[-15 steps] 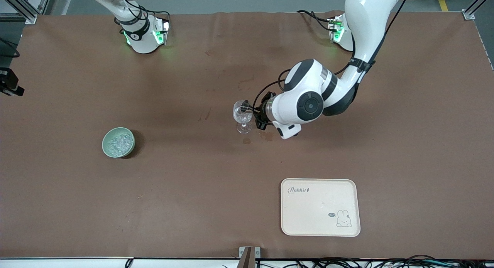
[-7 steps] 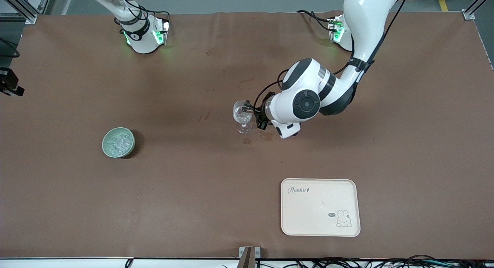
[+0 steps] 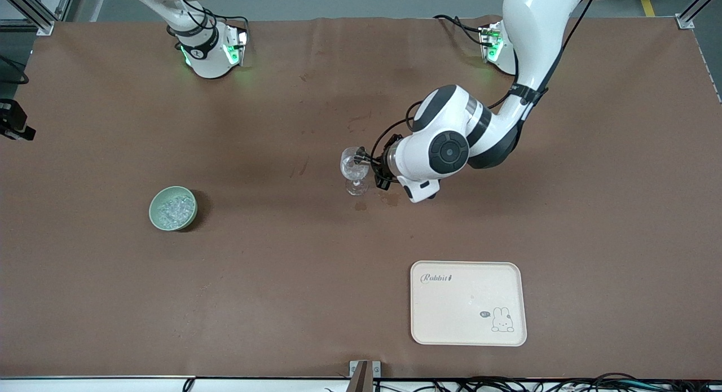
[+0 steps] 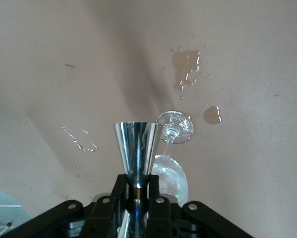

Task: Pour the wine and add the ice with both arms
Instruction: 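Carry the jigger to the white tray with the left gripper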

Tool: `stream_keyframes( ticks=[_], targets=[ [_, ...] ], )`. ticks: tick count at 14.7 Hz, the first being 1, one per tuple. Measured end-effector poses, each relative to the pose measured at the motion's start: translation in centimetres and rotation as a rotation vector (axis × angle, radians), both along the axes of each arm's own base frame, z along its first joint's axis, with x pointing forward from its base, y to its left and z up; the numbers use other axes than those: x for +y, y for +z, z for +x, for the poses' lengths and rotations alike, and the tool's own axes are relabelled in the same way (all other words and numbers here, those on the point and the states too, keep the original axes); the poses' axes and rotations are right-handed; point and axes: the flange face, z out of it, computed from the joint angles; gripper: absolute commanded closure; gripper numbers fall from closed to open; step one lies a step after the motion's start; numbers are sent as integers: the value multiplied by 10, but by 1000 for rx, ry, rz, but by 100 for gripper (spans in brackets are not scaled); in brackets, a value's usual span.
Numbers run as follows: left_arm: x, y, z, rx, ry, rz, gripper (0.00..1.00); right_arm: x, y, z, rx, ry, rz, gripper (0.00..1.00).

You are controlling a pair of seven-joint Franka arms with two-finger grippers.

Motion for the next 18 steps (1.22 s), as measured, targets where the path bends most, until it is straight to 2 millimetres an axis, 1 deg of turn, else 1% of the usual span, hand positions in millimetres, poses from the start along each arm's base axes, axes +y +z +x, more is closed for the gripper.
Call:
stream_keyframes(
  ticks=[2, 3, 4, 5, 7, 9, 10, 11, 12, 14, 16, 18],
  targets=[
    [3, 3, 4, 6, -17, -46, 100, 0, 0, 0, 0, 0, 0, 99],
    [7, 6, 10, 17, -9, -90, 100, 0, 0, 0, 0, 0, 0, 99],
    [17, 11, 20, 31, 21, -139, 100, 0, 0, 0, 1, 0, 0, 99],
    [32, 17, 35, 45, 65, -189, 100, 0, 0, 0, 2, 1, 0, 99],
    [72, 27, 69, 62, 169, -275, 100, 1, 0, 0, 4, 2, 1, 99],
    [119, 24, 100, 65, 244, -340, 100, 9, -1, 0, 8, -3, 4, 99],
    [142, 19, 114, 61, 271, -375, 100, 19, -1, 1, 13, -20, 6, 99],
    [167, 13, 128, 46, 283, -408, 100, 36, -2, 2, 17, -40, 7, 100],
    [192, 6, 139, 21, 283, -431, 100, 60, -2, 2, 21, -63, 7, 100],
    [239, -7, 156, -35, 268, -464, 100, 121, -2, 0, 23, -96, 5, 100],
    [280, -20, 167, -96, 236, -493, 100, 187, -3, -9, 21, -103, 2, 100],
    [316, -36, 174, -142, 205, -516, 100, 253, -7, -20, 9, -120, 6, 100]
  ],
)
